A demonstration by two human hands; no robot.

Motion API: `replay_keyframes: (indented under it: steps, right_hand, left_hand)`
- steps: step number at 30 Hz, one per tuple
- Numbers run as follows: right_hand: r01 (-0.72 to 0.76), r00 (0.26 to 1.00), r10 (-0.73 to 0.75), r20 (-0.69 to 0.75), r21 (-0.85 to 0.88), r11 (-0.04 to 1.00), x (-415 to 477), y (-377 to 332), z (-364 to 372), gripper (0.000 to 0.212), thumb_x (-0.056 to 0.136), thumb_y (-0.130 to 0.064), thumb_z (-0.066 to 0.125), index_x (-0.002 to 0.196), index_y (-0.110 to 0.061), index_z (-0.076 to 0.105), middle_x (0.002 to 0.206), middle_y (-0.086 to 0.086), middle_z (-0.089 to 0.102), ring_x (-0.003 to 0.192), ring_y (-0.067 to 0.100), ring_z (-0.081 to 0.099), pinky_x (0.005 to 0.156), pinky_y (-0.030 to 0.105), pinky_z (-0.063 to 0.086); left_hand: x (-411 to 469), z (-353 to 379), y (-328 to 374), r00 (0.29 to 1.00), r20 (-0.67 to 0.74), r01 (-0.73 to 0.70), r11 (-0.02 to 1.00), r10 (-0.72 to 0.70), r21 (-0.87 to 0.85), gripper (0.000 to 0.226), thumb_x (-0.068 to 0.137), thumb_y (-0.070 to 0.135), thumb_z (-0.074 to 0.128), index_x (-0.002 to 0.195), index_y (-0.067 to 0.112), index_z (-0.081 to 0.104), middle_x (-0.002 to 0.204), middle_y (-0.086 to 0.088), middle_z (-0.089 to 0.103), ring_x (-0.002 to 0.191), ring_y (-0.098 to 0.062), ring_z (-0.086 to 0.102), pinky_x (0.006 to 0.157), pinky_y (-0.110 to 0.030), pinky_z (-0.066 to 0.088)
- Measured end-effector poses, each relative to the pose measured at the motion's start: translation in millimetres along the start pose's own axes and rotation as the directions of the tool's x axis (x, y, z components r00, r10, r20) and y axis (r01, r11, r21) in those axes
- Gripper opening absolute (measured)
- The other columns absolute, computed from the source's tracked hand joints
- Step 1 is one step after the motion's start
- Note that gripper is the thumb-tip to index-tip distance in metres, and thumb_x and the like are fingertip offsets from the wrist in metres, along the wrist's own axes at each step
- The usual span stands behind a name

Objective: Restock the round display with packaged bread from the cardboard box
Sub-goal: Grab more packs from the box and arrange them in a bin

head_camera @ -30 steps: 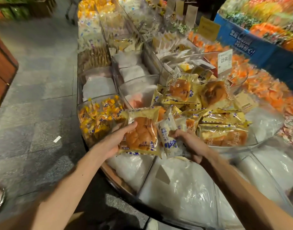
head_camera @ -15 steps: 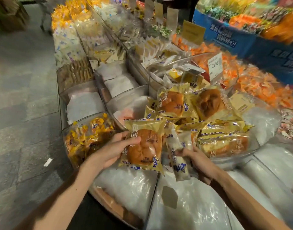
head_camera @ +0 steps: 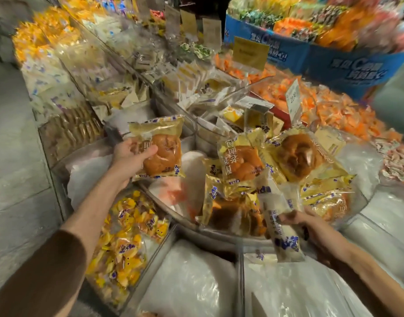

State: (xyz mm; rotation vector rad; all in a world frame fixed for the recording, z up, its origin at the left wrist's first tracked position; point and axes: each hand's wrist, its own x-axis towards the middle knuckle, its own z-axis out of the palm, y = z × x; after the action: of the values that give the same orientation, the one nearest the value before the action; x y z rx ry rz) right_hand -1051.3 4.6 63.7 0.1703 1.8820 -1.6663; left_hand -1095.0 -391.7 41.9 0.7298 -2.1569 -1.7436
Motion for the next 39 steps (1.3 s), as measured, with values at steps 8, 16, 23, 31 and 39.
replay_keyframes:
  steps: [8, 16, 23, 31, 39]
  right_hand:
    - [0.057, 0.994, -0.045, -0.097, 0.128, 0.99, -8.8, -3.7, 8.3, 0.074, 0.039, -0.019, 0.09, 0.099, 0.008, 0.057, 0.071, 0.01, 0.074, 0.067, 0.015, 0.073, 0.056, 0.019, 0.054]
    - [-0.033, 0.986, 0.062, -0.153, 0.185, 0.982, -8.2, 6.7, 0.4, 0.111, 0.001, -0.043, 0.096, 0.1, -0.004, 0.062, 0.087, 0.026, 0.054, 0.071, 0.036, 0.042, 0.06, 0.05, 0.042]
    - [-0.029, 0.993, 0.061, -0.103, 0.29, 0.957, 0.8, 11.0, 1.3, 0.065, 0.035, -0.036, 0.096, 0.089, -0.019, 0.065, 0.092, 0.039, 0.055, 0.084, 0.041, 0.022, 0.068, 0.045, 0.024]
    - [0.007, 0.999, 0.002, -0.053, 0.169, 0.986, -3.4, -5.9, 15.5, 0.078, 0.046, -0.027, 0.091, 0.106, -0.008, 0.043, 0.064, 0.016, 0.047, 0.045, 0.02, 0.035, 0.039, 0.022, 0.027]
    - [0.123, 0.989, -0.123, 0.078, 0.012, 0.992, -7.5, -12.0, 30.7, 0.073, 0.059, -0.037, 0.089, 0.118, -0.009, 0.058, 0.1, 0.014, 0.076, 0.091, 0.037, 0.072, 0.082, 0.047, 0.06]
  left_hand:
    - [81.3, 62.0, -15.3, 0.966, 0.186, -0.228, 0.926, 0.178, 0.3, 0.049, 0.084, 0.026, 0.079, 0.128, 0.014, 0.06, 0.117, 0.002, 0.062, 0.11, -0.017, 0.058, 0.092, -0.027, 0.043]
    - [98.6, 97.3, -29.9, 0.872, 0.488, -0.182, 0.953, 0.042, 0.243, 0.059, 0.084, 0.024, 0.078, 0.135, 0.006, 0.055, 0.129, -0.006, 0.061, 0.125, -0.02, 0.055, 0.107, -0.038, 0.045]
    - [88.9, 111.8, -45.0, 0.89, 0.44, -0.316, 0.859, 0.121, 0.404, 0.06, 0.078, 0.034, 0.083, 0.13, 0.018, 0.055, 0.119, -0.005, 0.062, 0.112, -0.024, 0.058, 0.097, -0.043, 0.05]
    - [52.3, 88.6, -13.1, 0.979, 0.126, -0.197, 0.9, 0.16, 0.388, 0.076, 0.071, 0.045, 0.086, 0.132, 0.023, 0.046, 0.124, -0.003, 0.06, 0.114, -0.024, 0.058, 0.097, -0.04, 0.046]
    - [-107.0, 76.0, 61.1, 0.72, 0.681, -0.297, 0.946, 0.132, 0.13, 0.053, 0.073, 0.055, 0.071, 0.113, 0.021, 0.067, 0.091, -0.002, 0.07, 0.065, -0.008, 0.067, 0.052, -0.024, 0.051]
